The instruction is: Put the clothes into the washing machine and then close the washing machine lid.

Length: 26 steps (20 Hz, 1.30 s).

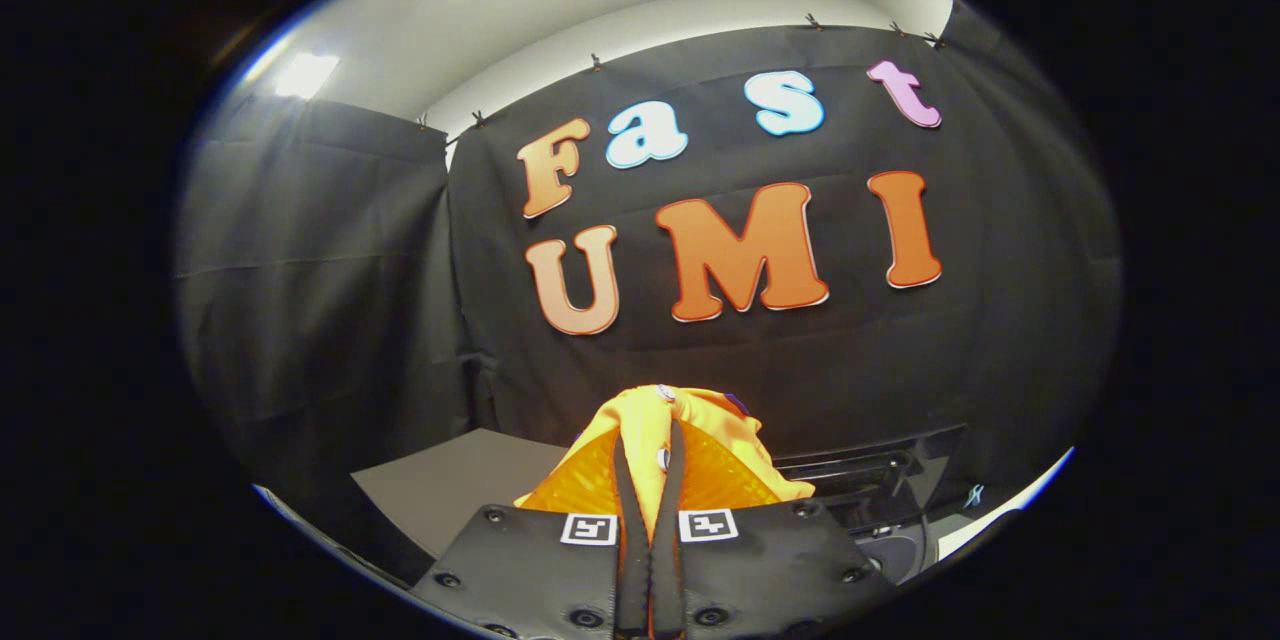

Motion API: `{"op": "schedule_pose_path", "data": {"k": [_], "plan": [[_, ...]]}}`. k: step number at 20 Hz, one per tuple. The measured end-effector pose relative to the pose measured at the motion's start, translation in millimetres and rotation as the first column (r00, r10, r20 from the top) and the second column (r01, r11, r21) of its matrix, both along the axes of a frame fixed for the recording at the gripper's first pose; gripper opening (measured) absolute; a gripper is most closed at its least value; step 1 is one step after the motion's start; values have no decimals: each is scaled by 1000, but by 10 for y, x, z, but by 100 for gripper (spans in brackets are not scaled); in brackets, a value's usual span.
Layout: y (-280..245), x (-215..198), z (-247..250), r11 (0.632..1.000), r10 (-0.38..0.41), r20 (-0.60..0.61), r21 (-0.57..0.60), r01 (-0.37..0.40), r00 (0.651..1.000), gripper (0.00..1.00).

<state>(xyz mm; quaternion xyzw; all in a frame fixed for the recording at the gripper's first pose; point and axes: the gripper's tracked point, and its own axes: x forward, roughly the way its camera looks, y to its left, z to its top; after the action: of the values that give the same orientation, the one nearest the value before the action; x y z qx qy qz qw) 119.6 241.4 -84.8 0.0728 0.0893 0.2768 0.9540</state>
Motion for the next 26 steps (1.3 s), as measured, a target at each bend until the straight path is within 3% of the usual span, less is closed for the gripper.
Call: {"op": "schedule_pose_path", "data": {"k": [4,12,18,26], "plan": [[-497,166,-309,998,-58,-39,-15,58,998,9],[-1115,400,-1100,995,-79,-109,-67,72,991,9],[-1162,478,-1894,991,-87,-201,-115,64,976,9],[-1144,681,-3044,971,-166,-361,-221,89,918,9]]}}
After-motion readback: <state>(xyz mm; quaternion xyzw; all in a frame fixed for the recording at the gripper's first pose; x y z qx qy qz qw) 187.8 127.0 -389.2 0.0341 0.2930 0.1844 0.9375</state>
